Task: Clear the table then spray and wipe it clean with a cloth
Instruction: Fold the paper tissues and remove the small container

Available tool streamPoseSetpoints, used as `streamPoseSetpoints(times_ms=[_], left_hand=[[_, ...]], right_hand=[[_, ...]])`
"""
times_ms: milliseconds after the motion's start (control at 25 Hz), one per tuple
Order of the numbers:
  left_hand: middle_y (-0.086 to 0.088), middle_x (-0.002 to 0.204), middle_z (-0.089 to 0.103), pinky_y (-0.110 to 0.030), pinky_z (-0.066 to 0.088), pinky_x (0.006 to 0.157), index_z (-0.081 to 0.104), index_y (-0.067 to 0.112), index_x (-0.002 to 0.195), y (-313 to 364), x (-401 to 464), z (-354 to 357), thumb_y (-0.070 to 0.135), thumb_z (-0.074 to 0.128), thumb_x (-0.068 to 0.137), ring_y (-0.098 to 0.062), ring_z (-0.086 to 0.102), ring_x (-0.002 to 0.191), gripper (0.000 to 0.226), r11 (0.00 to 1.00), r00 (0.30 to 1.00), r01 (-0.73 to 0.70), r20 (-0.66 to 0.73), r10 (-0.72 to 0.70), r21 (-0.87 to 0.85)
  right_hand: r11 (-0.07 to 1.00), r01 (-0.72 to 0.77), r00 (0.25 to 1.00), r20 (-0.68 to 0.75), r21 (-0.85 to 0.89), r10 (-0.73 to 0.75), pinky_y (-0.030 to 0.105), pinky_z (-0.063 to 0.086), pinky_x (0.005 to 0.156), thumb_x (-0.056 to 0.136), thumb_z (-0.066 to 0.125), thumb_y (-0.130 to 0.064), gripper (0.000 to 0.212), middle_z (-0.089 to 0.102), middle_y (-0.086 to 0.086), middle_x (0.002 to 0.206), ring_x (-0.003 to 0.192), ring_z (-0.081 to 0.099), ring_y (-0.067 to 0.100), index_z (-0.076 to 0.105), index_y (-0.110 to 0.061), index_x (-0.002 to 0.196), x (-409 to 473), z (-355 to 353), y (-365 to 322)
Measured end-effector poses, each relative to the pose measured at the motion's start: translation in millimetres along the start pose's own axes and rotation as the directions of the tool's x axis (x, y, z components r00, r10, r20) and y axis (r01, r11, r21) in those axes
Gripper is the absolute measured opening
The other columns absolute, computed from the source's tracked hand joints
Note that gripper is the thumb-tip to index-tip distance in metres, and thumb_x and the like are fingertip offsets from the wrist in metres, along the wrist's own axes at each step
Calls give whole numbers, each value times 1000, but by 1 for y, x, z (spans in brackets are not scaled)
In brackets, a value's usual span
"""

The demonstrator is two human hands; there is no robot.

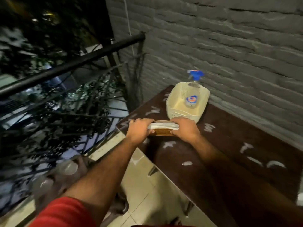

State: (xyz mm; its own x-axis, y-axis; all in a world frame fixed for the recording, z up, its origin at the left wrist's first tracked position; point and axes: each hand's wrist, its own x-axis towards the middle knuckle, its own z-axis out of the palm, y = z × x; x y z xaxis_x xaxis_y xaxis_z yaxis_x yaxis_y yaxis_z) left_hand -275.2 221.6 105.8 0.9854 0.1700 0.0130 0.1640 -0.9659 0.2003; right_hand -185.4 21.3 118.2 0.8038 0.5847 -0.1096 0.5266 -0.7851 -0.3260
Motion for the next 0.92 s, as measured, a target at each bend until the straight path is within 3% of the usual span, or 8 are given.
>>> streamPoseSetpoints(times_ms=[160,480,920], left_hand=[[7,121,63,-37,36,86,52,39,126,-96,-84,-19,45,65,81,-21,58,111,47,987,985,159,-74,-159,-4],[5,123,63,-38,38,89,51,35,127,-266,-256,-27,46,66,82,-22,58,112,48,911,909,412,-59,-412,-13],[6,133,55,-36,36,92,49,36,132,-353,-366,3,46,64,85,-21,52,118,50,736,737,676,43,-675,-40]], right_hand=[[984,179,981,75,-17,-177,42,45,95,80,69,-40,45,65,-6,119,110,61,21,59,-36,124,10,40,-112],[920,391,905,179,14,-387,40,47,98,75,75,-42,55,66,-4,126,117,60,22,61,-33,127,-9,150,-323],[825,565,771,369,-18,-519,39,40,100,80,70,-37,54,62,-5,131,120,55,22,56,-38,132,-11,257,-441]])
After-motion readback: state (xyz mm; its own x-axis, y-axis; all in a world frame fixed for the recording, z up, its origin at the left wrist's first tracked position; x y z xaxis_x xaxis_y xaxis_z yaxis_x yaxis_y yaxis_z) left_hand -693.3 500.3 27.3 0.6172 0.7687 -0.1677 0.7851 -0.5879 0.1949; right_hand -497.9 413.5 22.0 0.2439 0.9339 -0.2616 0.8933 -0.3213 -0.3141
